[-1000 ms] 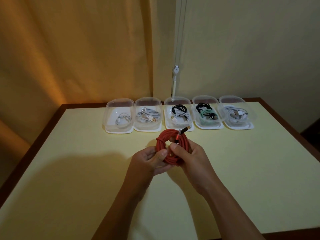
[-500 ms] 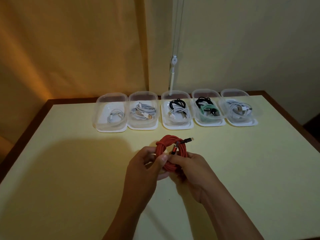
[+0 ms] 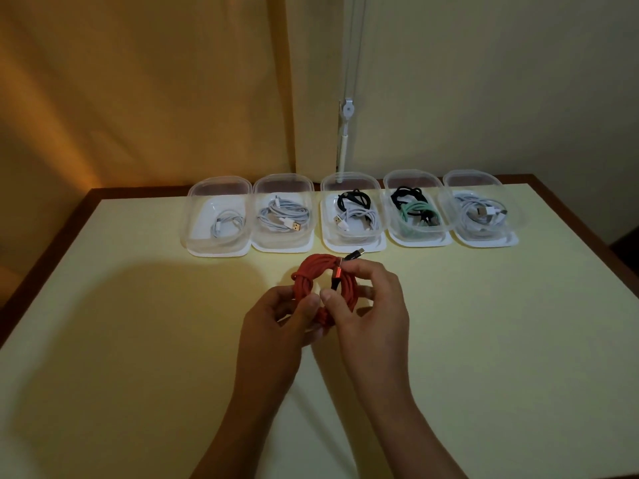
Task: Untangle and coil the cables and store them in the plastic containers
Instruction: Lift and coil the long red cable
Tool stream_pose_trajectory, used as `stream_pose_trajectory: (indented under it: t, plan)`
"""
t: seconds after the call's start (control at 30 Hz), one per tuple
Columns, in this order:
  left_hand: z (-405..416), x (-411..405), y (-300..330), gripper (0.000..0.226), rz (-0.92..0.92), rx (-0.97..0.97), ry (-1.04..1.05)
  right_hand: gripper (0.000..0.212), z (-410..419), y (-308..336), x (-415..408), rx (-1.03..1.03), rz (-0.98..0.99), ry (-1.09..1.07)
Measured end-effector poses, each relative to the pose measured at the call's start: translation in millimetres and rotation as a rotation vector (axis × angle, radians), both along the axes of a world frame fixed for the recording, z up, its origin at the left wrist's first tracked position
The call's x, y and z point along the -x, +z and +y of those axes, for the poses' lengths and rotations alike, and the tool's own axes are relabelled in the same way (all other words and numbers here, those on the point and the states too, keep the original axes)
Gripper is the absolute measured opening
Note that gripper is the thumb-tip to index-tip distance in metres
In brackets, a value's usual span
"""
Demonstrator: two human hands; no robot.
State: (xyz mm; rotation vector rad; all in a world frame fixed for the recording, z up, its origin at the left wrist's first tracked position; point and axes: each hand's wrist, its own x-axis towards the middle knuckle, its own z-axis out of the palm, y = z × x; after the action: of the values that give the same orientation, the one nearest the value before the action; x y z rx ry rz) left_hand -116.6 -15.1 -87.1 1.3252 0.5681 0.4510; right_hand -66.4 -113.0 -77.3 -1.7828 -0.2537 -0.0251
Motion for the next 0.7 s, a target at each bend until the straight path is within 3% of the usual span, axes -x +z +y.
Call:
stream_pose_trajectory:
  t: [0.17, 0.3, 0.53, 0.7]
  plan:
    - [4.0, -0.4, -0.6, 0.01, 0.004, -0.055, -0.016, 0.047, -1.7, -4.3, -5.9, 0.1, -0.115, 0.005]
    - [5.6, -1.9, -1.8, 0.008, -0.017, -0.061, -0.001, 0.034, -5.0, -4.3, -11.4, 0.107, -0.164, 0.003]
    - [-0.6, 1.0, -0.7, 0.009, -0.047, -0.069, -0.007, 0.019, -1.7, -8.8, -10.9, 0.115, -0.128, 0.008]
    - [-6.0, 0.4, -0.6, 0.007, -0.05, -0.117, 0.001, 0.018, -0.7, -4.5, -7.8, 0.115, -0.051, -0.127]
